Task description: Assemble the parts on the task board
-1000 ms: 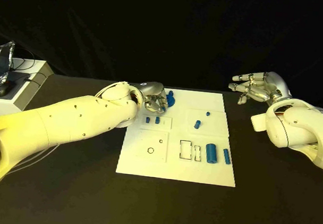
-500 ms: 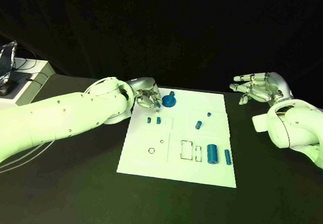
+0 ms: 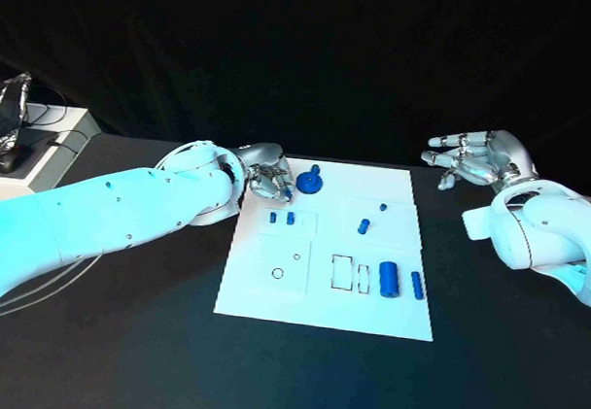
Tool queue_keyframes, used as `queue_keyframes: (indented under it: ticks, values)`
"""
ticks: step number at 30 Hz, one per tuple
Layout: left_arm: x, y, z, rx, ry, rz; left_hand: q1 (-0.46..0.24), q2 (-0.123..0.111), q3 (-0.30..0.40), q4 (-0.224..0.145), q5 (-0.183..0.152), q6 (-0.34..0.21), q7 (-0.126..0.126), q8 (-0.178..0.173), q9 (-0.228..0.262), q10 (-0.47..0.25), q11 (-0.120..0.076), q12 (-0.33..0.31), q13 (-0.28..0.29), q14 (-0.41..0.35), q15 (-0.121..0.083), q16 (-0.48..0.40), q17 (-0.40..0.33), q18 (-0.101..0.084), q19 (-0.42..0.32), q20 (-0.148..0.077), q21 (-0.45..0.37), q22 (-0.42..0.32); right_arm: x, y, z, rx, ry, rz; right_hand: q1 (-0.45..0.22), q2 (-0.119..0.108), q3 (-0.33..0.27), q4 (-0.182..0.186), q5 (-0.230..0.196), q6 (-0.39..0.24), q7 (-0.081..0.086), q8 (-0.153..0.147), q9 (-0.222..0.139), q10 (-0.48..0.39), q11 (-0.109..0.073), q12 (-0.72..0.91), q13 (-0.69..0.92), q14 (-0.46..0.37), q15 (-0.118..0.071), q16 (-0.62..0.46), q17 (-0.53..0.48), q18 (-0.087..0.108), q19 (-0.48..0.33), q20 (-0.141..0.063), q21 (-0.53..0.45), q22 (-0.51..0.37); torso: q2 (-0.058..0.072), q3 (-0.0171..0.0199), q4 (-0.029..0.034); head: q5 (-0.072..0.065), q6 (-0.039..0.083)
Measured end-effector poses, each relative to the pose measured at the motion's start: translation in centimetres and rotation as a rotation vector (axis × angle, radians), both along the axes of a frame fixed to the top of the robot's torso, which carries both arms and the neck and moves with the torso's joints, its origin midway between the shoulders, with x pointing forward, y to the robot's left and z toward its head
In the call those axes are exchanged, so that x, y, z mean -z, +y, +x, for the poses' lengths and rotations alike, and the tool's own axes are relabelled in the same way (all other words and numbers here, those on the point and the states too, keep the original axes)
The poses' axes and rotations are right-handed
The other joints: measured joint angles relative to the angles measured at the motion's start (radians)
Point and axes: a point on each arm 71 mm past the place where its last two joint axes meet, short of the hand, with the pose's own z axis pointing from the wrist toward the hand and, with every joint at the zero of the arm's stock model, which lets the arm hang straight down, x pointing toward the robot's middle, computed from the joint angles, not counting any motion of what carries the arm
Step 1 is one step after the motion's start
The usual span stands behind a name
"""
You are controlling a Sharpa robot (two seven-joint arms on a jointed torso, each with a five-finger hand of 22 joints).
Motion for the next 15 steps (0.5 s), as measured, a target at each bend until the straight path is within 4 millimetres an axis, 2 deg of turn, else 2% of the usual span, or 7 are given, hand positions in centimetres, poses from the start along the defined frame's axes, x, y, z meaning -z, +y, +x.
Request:
queue_keyframes:
  ticks: [15]
  values:
    - [0.61, 0.27, 0.19, -0.009, 0.025, 0.024, 0.000, 0.000, 0.000, 0.000, 0.000, 0.000, 0.000, 0.000, 0.001, 0.000, 0.000, -0.002, 0.000, 0.000, 0.000, -0.004, 0.002, -0.001, 0.000, 0.000, 0.000, 0.000, 0.00, -0.03, -0.01, 0.000, 0.000, 0.000, 0.000, 0.000, 0.000, 0.006, 0.000, 0.001, -0.002, 0.000, 0.000, 0.000, 0.000, 0.000, 0.000, 0.001, 0.001, 0.004, 0.000, 0.000, 0.000, 0.000, 0.000, 0.000, -0.001, 0.0006, -0.0006, 0.001, -0.005]
